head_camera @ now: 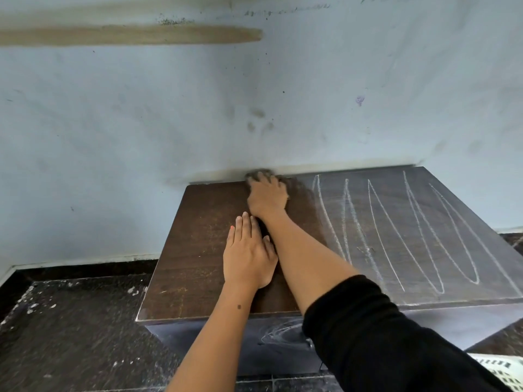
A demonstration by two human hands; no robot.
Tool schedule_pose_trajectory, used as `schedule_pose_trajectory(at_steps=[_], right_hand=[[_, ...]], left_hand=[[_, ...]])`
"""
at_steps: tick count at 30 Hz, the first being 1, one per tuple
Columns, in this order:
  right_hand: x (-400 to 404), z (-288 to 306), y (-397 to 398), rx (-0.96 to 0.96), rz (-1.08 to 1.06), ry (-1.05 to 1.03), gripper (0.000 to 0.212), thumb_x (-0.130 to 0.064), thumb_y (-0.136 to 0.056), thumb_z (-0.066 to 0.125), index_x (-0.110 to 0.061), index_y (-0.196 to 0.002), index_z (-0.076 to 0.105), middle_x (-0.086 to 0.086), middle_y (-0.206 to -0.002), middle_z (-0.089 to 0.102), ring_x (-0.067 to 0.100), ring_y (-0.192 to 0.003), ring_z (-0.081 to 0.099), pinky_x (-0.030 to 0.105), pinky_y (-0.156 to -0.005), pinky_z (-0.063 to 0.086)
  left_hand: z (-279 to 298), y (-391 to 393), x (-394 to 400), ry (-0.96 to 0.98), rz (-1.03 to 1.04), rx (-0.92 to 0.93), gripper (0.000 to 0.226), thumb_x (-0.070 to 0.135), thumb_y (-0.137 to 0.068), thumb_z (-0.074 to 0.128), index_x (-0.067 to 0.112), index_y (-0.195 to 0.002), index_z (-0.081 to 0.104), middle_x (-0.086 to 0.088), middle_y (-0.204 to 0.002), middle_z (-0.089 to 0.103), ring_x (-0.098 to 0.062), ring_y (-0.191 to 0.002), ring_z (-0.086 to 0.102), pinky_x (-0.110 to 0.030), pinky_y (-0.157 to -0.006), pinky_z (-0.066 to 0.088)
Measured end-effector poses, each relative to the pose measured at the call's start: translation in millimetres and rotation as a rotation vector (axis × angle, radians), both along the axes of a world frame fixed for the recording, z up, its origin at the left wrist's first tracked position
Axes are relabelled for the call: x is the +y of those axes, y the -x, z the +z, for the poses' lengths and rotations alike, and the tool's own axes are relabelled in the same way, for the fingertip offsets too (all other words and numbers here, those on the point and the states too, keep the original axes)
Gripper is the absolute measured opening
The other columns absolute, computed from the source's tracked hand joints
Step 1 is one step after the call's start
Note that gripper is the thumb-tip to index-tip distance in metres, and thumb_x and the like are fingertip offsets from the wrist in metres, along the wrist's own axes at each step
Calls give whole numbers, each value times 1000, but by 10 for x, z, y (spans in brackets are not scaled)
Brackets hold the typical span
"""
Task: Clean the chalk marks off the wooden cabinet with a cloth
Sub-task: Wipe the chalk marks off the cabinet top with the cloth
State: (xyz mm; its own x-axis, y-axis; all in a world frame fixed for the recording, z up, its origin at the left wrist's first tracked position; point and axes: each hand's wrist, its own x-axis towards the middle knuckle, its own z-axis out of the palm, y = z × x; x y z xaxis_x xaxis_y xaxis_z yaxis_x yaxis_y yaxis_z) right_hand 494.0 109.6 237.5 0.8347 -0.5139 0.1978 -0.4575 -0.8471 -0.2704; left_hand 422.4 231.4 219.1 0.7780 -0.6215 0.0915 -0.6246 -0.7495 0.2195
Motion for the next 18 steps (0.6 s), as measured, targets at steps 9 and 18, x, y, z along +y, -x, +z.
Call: schedule_pose_trajectory(at_steps=[9,18], right_hand=[[-510,-27,198,-19,35,-17,44,-23,-96,38,-26,-139,44,1,-150,34,25,-137,30,41,-110,26],[-250,-44,61,-17,-293,-3,48,-20,-93,39,-18,-140,40,9,-151,29,31,-136,27,42,-107,26]], left_hand=[[3,16,17,12,-5,-14,57,32,-102,18,6,-151,6,-9,-160,1,-19,-147,-2,-31,-119,-2],[19,26,-4,8,13,-25,58,31,-101,19,6,-152,6,-11,-160,1,-21,-147,-1,-32,-119,-1]])
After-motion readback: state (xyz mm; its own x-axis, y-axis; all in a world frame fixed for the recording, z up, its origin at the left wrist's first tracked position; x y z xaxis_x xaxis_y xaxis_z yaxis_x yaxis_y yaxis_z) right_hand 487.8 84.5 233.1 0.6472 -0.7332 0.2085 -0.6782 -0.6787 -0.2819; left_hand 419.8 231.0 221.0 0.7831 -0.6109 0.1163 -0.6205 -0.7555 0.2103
